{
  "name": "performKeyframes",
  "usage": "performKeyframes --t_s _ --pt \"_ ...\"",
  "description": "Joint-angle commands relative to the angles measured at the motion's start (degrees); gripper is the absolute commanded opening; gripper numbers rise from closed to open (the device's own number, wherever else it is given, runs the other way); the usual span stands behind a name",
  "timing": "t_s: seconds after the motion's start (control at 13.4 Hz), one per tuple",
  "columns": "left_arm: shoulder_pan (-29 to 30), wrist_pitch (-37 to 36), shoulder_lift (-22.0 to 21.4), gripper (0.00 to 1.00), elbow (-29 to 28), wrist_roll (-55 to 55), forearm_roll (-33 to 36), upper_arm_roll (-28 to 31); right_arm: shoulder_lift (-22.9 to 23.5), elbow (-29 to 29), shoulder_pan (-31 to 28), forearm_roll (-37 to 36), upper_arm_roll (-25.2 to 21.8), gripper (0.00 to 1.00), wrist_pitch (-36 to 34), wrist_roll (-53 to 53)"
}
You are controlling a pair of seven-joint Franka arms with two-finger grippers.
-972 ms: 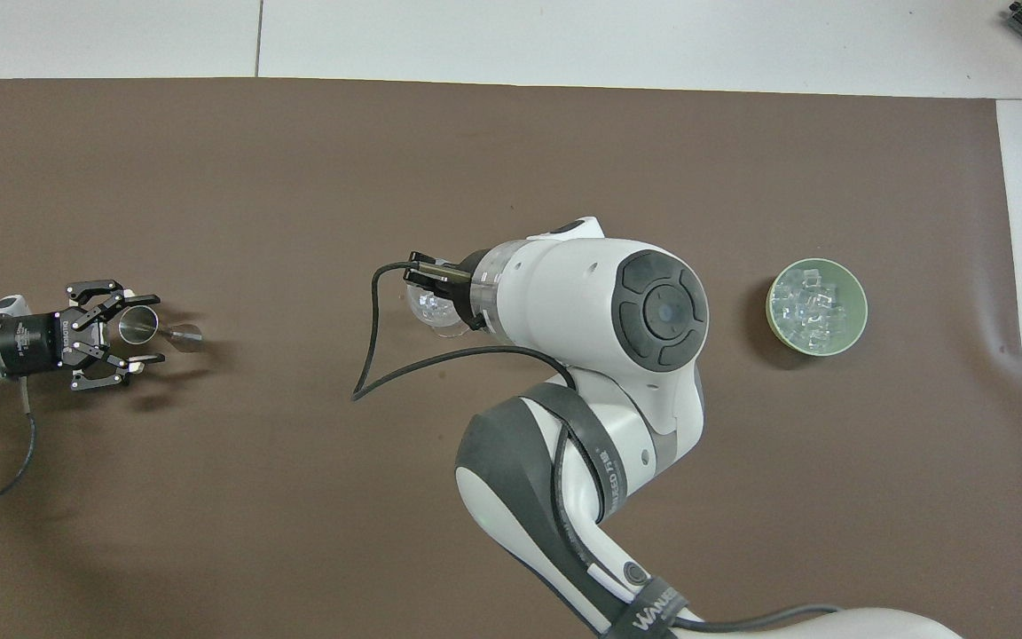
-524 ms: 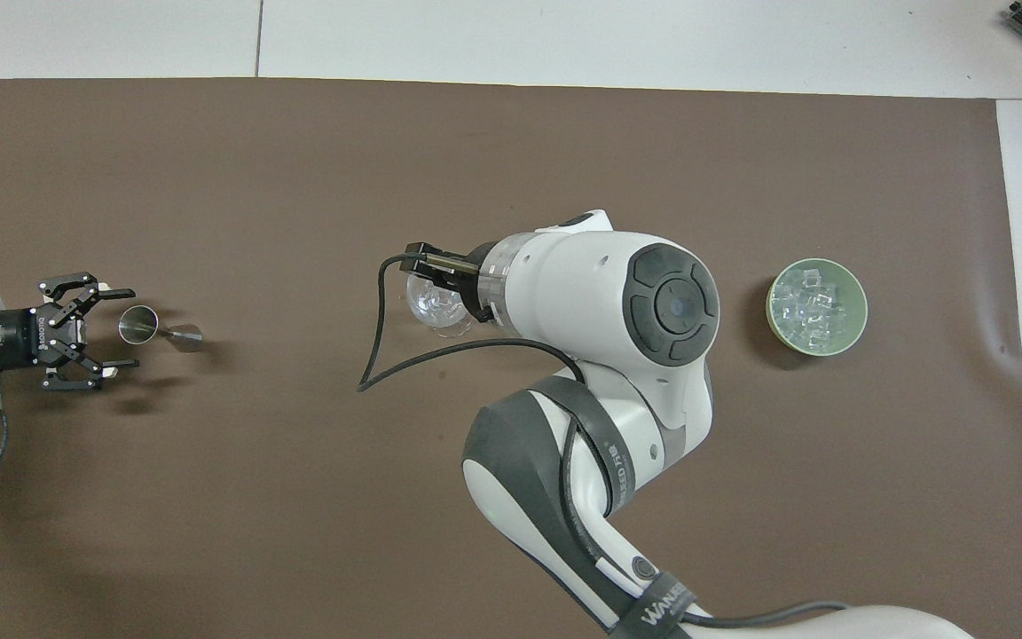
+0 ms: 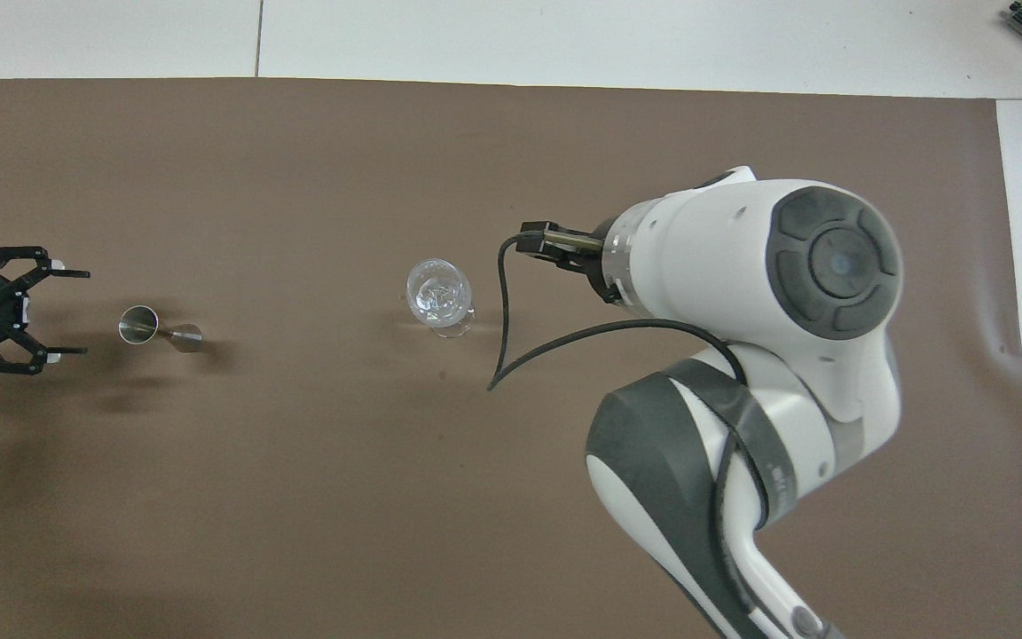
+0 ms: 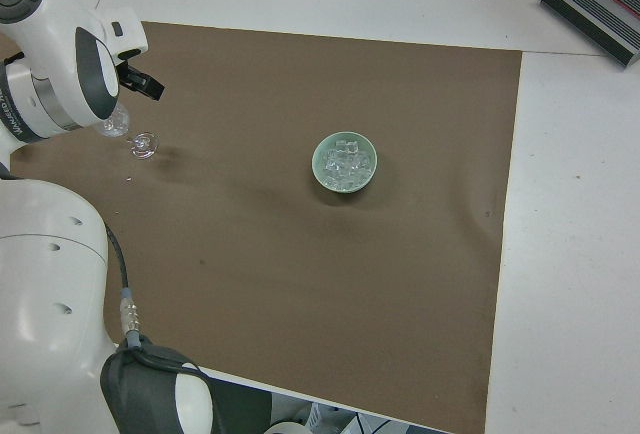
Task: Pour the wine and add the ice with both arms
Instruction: 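Set the green cup back down and open the right gripper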
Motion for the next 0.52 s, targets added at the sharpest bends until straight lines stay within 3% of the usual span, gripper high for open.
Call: performKeyframes --t_s 0.0,0.45 --pt "-3.7 0.0 -4.6 1.0 1.4 1.0 5.9 0.6 -3.8 -1.0 -4.9 -1.0 0.5 1.0 -6.1 -7.6" --pt "-10.8 2.6 -13.1 1.0 3.6 1.8 17.0 0.2 -7.2 0.3 -11.9 -2.3 0.1 1.0 -12.5 -13.5"
